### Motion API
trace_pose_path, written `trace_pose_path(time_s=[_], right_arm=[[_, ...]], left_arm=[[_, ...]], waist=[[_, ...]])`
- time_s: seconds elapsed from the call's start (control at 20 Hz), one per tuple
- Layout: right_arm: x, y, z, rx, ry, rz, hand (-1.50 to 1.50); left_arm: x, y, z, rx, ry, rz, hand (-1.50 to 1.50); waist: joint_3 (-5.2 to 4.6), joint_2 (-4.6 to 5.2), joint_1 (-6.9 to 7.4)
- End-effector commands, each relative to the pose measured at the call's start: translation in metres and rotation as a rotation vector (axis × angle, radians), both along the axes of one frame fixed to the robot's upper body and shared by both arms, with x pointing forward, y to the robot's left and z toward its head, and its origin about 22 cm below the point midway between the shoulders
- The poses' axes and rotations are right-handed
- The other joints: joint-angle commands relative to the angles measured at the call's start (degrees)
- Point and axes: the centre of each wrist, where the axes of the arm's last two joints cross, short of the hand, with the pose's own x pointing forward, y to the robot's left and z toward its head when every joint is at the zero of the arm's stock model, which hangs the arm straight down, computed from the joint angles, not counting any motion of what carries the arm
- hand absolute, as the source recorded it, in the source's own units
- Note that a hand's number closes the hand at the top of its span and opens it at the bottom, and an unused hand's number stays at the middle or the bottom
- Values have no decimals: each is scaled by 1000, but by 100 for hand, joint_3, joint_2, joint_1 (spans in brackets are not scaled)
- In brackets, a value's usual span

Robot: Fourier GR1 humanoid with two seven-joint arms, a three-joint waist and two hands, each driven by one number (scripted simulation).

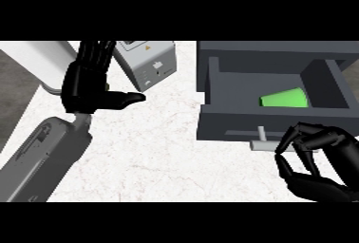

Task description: Pick up the cup, place it into the drawer and close the drawer

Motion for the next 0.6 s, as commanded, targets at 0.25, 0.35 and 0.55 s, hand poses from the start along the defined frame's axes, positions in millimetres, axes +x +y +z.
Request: trace_pose_path(time_s=[0.25, 0.35, 0.55], right_arm=[[34, 14, -18, -448, -99, 50, 150], [36, 34, -43, -494, -91, 49, 150], [54, 25, -69, -539, -103, 50, 150]], left_arm=[[-40, 56, -16, -11, 13, 6, -150], [-46, 73, -28, -1, 9, 13, -150], [-54, 92, -30, -16, 19, 22, -150]], waist=[[1, 35, 57], [-1, 46, -15], [2, 45, -108]])
